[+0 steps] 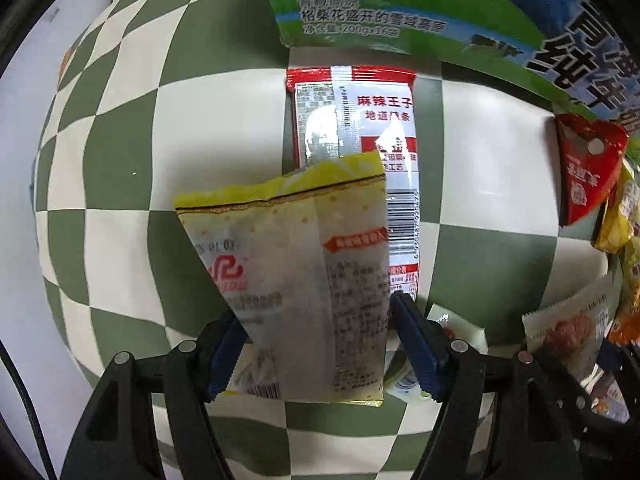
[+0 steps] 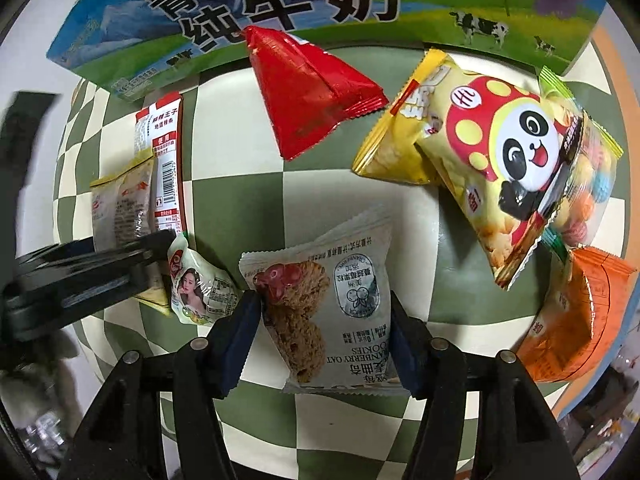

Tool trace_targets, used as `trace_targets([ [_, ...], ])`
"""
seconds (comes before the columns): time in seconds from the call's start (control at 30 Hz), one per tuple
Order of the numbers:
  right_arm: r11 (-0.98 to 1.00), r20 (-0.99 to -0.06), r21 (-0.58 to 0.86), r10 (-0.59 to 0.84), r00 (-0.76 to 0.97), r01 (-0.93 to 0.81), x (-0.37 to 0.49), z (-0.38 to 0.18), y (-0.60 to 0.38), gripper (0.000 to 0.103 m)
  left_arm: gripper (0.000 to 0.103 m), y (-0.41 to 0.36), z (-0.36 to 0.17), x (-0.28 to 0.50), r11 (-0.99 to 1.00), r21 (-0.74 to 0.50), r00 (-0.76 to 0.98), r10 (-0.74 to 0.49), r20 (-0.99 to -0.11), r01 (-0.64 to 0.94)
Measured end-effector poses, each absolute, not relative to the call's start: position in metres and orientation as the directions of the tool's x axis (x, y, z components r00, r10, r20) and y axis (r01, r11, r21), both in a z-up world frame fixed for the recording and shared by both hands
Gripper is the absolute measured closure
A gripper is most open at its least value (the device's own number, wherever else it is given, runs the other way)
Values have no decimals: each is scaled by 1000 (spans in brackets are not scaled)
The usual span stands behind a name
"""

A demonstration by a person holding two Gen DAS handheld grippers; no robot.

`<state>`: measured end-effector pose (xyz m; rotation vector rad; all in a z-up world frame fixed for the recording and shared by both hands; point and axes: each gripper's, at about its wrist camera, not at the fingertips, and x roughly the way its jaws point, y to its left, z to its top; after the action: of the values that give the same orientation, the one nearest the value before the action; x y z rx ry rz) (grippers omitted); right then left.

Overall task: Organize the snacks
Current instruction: 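Grasp the yellow-white bread bag with the left tool while the right tool grasps the cranberry oat cookie, then carry both packets into the box and open both tools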

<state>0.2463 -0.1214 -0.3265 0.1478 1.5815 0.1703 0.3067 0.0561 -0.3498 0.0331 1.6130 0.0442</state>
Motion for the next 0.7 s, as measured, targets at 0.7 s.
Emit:
trace_targets([
  [0.7, 944, -930, 323, 329, 166, -63, 237, -229, -106, 51, 66, 82, -196, 277, 979, -206, 220, -203, -954, 10],
])
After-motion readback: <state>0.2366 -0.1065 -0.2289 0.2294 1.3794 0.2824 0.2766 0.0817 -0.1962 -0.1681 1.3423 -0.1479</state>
